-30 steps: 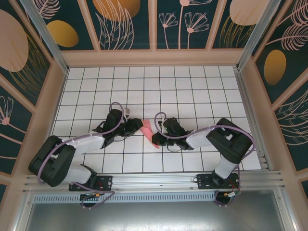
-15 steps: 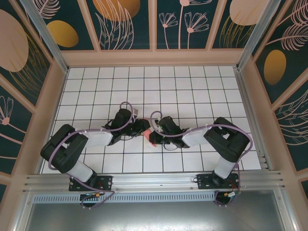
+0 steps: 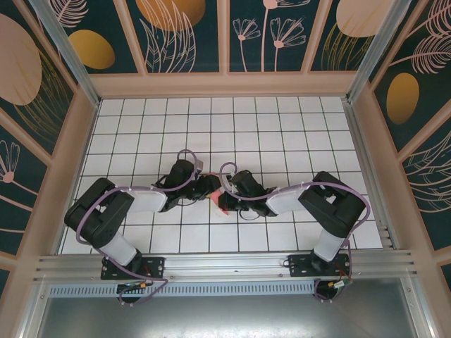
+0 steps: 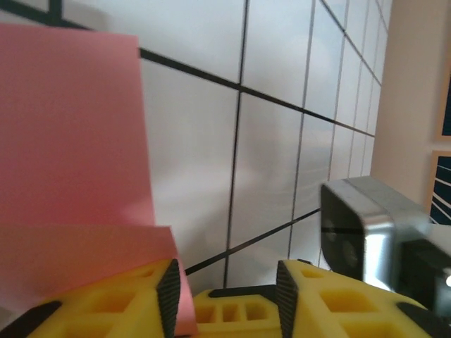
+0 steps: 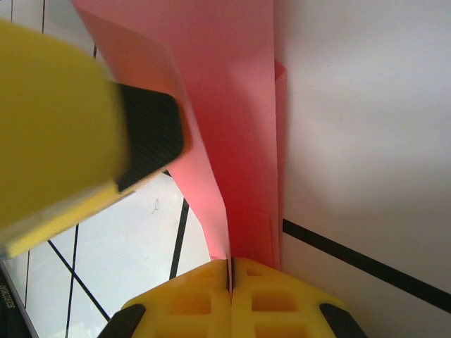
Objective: Fold a paper plane with a square sheet of paper (pick it up from the middle)
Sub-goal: Fold the wing for the fifth time at the center of the table.
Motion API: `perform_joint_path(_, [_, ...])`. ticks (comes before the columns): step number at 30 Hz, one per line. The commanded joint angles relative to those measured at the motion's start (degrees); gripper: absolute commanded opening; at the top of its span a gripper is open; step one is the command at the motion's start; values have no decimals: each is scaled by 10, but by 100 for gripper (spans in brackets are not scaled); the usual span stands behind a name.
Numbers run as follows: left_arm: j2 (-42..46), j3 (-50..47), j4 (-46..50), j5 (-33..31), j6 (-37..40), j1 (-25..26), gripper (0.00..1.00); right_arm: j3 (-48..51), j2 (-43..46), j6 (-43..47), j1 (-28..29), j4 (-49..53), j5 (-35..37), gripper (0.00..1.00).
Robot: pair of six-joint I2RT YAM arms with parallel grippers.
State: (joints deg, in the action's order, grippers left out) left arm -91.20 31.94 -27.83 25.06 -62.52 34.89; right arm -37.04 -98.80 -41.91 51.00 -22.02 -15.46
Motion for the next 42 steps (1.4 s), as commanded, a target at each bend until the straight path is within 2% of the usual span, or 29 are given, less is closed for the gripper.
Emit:
perform_joint_path(1, [65, 3, -11, -17, 36, 4, 46, 5, -24, 2, 3, 56, 16, 0])
perform_joint_path(6, [127, -42, -4, -77, 25, 4, 46, 14, -19, -19, -1, 31, -7, 0])
perform_joint_path(9, [130, -69, -31, -80, 0, 4, 45, 25, -15, -33, -4, 14, -6, 0])
perform_joint_path(15, [93, -79, -105, -45, -13, 3, 43, 28, -22, -40, -6, 10, -12, 0])
perform_joint_path(30, [7, -66, -168, -19, 6, 4, 45, 32, -35, -59, -8, -4, -20, 0])
perform_joint_path(37, [-53, -51, -154, -31, 9, 4, 43, 25, -28, -53, -8, 9, -16, 0])
perform_joint_path(42, [-66, -50, -112, -48, 13, 3, 41, 0, -15, -38, -7, 44, -8, 6])
